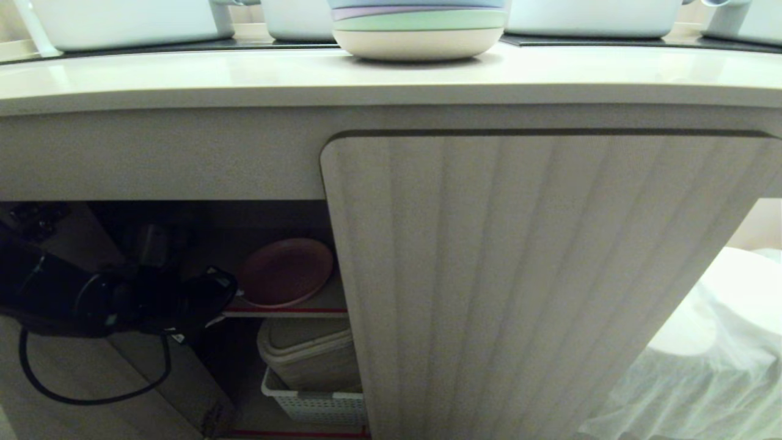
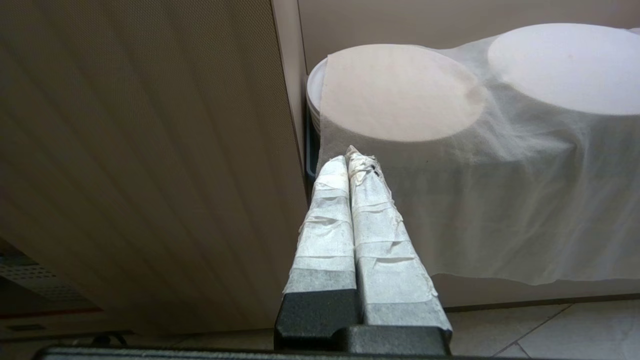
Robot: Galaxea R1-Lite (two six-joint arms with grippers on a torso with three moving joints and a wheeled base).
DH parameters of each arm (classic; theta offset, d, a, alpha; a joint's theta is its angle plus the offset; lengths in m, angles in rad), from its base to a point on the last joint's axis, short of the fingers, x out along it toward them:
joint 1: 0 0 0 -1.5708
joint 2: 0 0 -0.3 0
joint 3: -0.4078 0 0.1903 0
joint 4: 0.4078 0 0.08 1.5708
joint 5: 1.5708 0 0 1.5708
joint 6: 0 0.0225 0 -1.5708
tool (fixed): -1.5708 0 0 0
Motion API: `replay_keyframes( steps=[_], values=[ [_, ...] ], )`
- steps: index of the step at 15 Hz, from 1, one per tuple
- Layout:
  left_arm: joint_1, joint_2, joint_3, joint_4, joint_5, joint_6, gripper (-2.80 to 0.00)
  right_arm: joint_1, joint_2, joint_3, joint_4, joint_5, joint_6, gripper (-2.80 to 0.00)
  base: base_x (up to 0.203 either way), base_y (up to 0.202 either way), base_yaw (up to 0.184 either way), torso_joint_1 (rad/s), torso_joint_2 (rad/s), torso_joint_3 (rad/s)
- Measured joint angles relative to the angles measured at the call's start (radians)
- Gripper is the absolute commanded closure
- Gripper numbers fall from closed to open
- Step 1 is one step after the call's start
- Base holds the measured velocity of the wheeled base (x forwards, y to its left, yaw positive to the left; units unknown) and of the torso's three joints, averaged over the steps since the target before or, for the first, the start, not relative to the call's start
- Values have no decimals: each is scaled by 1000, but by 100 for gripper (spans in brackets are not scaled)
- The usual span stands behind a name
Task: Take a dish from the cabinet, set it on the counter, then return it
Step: Put it back into the cabinet
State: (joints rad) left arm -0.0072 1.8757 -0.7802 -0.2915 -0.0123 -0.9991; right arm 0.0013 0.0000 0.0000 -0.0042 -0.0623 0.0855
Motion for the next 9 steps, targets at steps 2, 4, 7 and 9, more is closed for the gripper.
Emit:
replay_keyframes(
  steps=[2,4,7,9],
  values=[
    [-2,-13,15,-3,5,-1,0,0,0,0,0,0,0,0,0,0,0,0,0,0],
    [-2,-26,41,-36,6,0,0,0,0,0,0,0,0,0,0,0,0,0,0,0],
    [-2,-43,82,-103,9,1,0,0,0,0,0,0,1,0,0,0,0,0,0,0],
    [-2,-53,95,-108,10,1,0,0,0,0,0,0,1,0,0,0,0,0,0,0]
  ],
)
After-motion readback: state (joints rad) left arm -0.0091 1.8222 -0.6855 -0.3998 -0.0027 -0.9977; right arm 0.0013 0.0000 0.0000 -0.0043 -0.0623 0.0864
